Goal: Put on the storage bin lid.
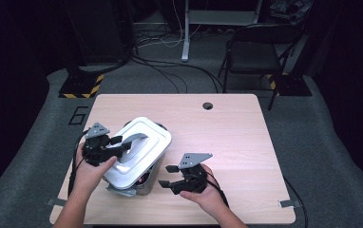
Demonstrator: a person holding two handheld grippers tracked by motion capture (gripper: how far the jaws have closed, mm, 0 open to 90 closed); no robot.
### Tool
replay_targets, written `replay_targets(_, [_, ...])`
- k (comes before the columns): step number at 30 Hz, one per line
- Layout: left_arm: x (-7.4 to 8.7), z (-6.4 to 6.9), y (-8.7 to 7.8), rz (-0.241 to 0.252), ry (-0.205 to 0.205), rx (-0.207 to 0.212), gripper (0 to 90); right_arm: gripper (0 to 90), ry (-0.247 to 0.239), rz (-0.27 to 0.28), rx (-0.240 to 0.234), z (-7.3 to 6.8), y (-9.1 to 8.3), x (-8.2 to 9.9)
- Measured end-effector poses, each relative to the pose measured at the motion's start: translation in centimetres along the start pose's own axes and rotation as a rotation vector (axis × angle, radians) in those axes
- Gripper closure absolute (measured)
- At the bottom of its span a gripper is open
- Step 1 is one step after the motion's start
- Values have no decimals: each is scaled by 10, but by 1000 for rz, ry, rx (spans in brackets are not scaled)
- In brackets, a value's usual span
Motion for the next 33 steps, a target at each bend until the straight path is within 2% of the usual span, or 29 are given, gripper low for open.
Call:
replay_targets(2, [-4,-5,-7,14,-10,3,457,405,4,-1,4,1,0,-1])
replay_targets(4, [-6,-10,-15,36,-9,-14,456,405,3,-1,6,2,-1,-3])
replay_targets(6, [-7,-16,-22,51,-19,-14,452,405,6,-3,5,2,-1,-4])
replay_targets(8, [-6,-25,-26,55,-22,-43,455,405,8,-9,7,3,0,-6])
replay_targets(13, [8,-49,-22,20,-63,-72,464,404,15,-3,22,7,3,-13])
replay_targets(17, [20,-58,-17,1,-84,-79,485,397,23,-5,27,12,9,-20])
replay_targets(22, [29,-63,-15,-27,-101,-74,523,395,29,3,32,17,16,-26])
replay_targets(27, [36,-63,-14,-28,-118,-38,585,393,35,6,31,18,20,-29])
replay_targets(28, [37,-62,-14,-31,-133,-34,585,393,37,7,32,19,20,-29])
replay_targets(33, [38,-60,-16,-30,-122,-26,582,384,44,17,40,26,22,-32])
Point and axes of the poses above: each handheld gripper's, and its own axes: y roughly forward along the jaws, x roughly out of its underside, z roughly to its right, the point moved 3 cm from there along y, roughly forward along the jaws, and after that the axes turned 10 degrees about -y, right-handed, at the moved point
